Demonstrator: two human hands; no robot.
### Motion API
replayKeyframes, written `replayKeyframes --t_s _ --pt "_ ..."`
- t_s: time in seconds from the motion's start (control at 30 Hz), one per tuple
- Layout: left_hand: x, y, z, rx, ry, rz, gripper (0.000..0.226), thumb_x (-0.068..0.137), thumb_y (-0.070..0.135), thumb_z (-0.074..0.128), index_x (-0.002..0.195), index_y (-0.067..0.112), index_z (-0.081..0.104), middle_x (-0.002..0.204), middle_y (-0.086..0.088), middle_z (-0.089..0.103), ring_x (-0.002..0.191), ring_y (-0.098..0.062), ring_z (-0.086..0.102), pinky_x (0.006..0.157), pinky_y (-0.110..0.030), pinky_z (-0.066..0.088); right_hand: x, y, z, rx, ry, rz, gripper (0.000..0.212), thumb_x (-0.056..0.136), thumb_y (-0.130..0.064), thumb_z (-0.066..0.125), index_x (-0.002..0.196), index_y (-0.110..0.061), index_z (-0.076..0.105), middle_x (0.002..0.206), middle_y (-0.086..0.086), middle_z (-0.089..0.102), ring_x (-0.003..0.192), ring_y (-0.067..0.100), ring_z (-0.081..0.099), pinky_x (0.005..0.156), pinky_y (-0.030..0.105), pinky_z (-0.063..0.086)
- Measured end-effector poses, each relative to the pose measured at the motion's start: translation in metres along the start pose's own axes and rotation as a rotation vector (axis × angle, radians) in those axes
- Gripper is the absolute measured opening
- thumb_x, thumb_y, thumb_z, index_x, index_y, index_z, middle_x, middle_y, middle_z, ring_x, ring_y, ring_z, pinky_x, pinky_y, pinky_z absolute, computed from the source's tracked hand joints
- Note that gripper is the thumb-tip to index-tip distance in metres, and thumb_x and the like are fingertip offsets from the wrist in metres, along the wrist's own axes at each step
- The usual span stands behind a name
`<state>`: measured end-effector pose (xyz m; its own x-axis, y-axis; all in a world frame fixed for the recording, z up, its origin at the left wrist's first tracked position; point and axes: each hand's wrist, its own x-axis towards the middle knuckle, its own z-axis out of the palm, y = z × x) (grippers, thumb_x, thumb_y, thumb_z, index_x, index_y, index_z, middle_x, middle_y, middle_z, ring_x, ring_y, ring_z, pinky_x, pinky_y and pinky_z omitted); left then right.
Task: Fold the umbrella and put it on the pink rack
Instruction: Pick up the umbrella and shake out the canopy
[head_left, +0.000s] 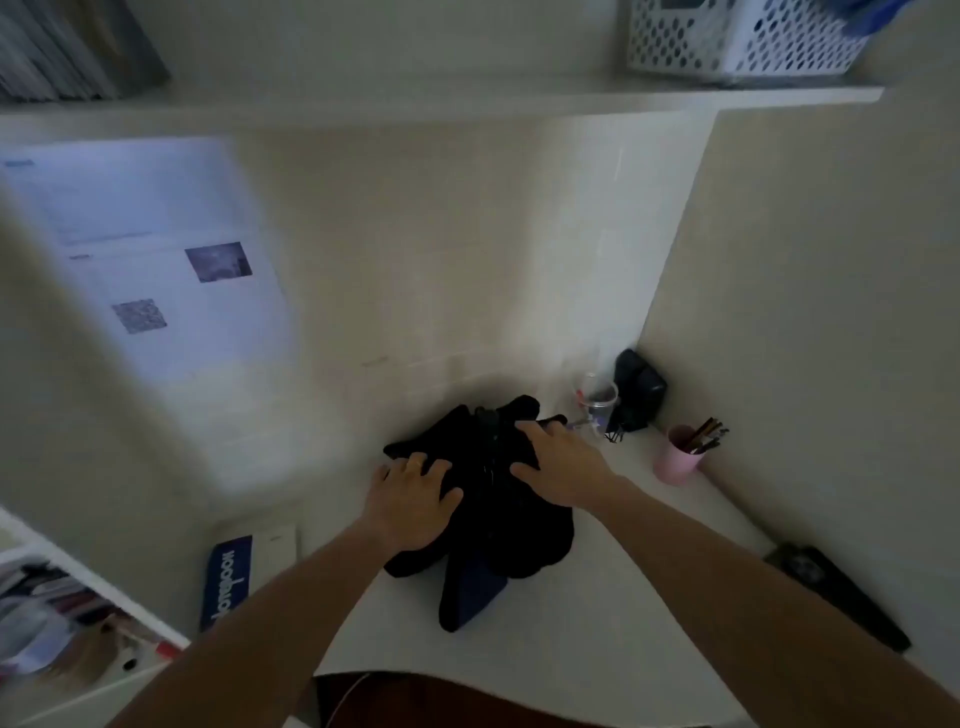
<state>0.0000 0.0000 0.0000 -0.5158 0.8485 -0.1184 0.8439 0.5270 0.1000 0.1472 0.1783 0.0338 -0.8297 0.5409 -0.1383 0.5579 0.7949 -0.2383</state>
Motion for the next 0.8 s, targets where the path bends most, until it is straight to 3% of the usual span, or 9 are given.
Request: replayKeyframes --t_s 0.2,0.3,0.43,0.5,0.67,0.8 --pt "0.064 -0.013 0.017 -0.204 0.040 0.036 0.053 0.103 0.052 0.039 0.147 0.024 0.043 0.140 -0.007 0.054 0.125 -0.030 0.056 0.099 -0.042 0.050 0.085 -0.022 0.012 -0.033 0.084 -0.149 0.058 0.097 -0.046 0.051 0.150 -0.029 0.034 0.143 0.011 0.046 0.126 0.038 0.049 0.093 0.052 0.052" --pt "0.097 -0.014 0.041 -0.321 0.114 0.049 0.047 0.102 0.049 0.045 0.140 0.022 0.047 0.130 -0.005 0.058 0.116 -0.025 0.060 0.092 -0.041 0.053 0.120 -0.020 0.041 -0.169 0.144 -0.194 0.047 0.099 -0.043 0.048 0.142 -0.024 0.045 0.138 0.008 0.049 0.120 0.033 0.054 0.085 0.046 0.055" --pt "0.123 -0.007 0.079 -0.478 0.184 0.103 0.042 0.100 0.045 0.052 0.136 0.023 0.049 0.127 -0.001 0.059 0.114 -0.018 0.060 0.092 -0.038 0.052 0.136 -0.005 0.087 -0.205 0.303 -0.195 0.034 0.096 -0.025 0.055 0.128 -0.015 0.049 0.122 0.012 0.049 0.083 0.033 0.062 0.057 0.038 0.050" --pt "0.126 -0.006 0.098 -0.475 0.193 0.154 0.045 0.100 0.049 0.050 0.139 0.026 0.046 0.130 0.001 0.058 0.116 -0.015 0.058 0.095 -0.040 0.052 0.131 0.001 0.100 -0.193 0.377 -0.191 0.030 0.093 -0.020 0.059 0.122 -0.014 0.052 0.117 0.013 0.051 0.068 0.032 0.060 0.051 0.038 0.048" --pt "0.106 -0.004 0.129 -0.407 0.243 0.230 0.051 0.100 0.054 0.047 0.145 0.030 0.043 0.136 0.007 0.057 0.118 -0.008 0.058 0.097 -0.034 0.052 0.082 0.009 0.113 -0.224 0.414 -0.248 0.025 0.097 -0.030 0.054 0.119 -0.018 0.054 0.113 0.005 0.056 0.083 0.029 0.063 0.069 0.041 0.054" --pt "0.080 0.010 0.151 -0.353 0.289 0.287 0.051 0.100 0.056 0.046 0.145 0.032 0.043 0.135 0.009 0.058 0.117 -0.006 0.059 0.097 -0.035 0.053 0.031 0.014 0.116 -0.321 0.315 -0.196 0.026 0.098 -0.034 0.055 0.118 -0.019 0.056 0.110 0.003 0.059 0.098 0.024 0.060 0.074 0.033 0.044"
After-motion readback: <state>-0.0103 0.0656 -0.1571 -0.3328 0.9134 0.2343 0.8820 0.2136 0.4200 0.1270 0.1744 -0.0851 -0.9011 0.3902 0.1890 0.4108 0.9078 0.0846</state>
